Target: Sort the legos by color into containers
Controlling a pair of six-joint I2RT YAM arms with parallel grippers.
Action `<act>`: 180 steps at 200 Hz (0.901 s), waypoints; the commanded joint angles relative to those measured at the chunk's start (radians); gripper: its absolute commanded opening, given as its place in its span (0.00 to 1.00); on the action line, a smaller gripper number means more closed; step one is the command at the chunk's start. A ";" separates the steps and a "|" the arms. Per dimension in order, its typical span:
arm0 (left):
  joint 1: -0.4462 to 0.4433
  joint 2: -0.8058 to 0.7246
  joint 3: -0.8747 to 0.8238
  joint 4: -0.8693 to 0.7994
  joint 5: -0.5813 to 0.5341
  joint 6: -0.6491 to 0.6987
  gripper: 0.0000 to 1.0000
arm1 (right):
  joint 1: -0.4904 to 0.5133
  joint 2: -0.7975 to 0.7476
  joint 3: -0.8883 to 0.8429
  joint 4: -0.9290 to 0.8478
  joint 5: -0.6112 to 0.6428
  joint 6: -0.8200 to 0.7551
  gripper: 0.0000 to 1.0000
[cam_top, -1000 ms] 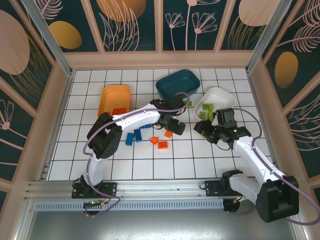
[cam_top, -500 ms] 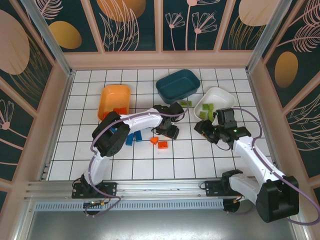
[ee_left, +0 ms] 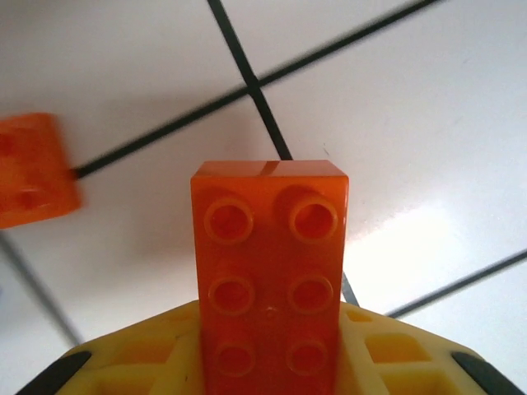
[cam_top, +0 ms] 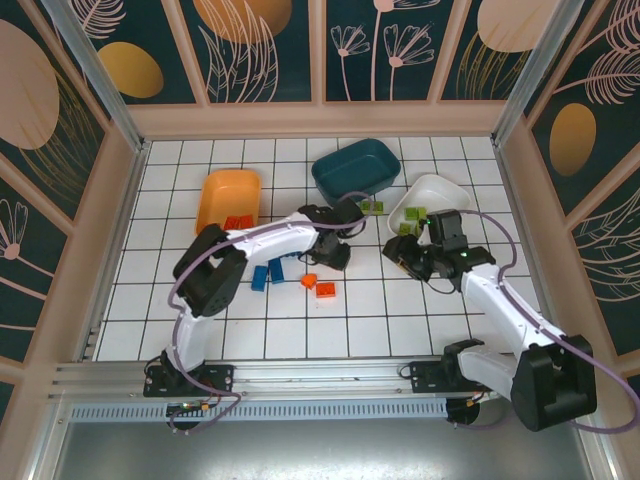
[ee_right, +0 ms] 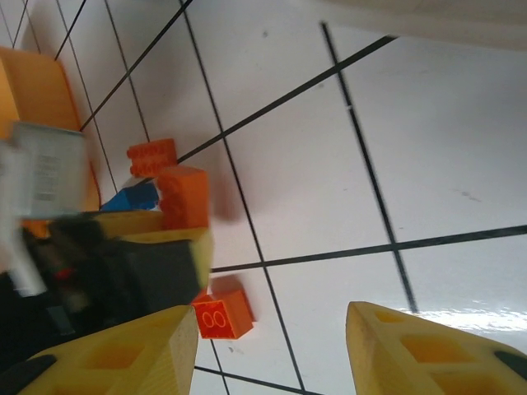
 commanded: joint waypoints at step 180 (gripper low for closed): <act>0.617 -0.234 -0.219 0.007 -0.078 0.005 0.48 | 0.647 0.617 0.491 -0.342 0.270 -0.309 0.62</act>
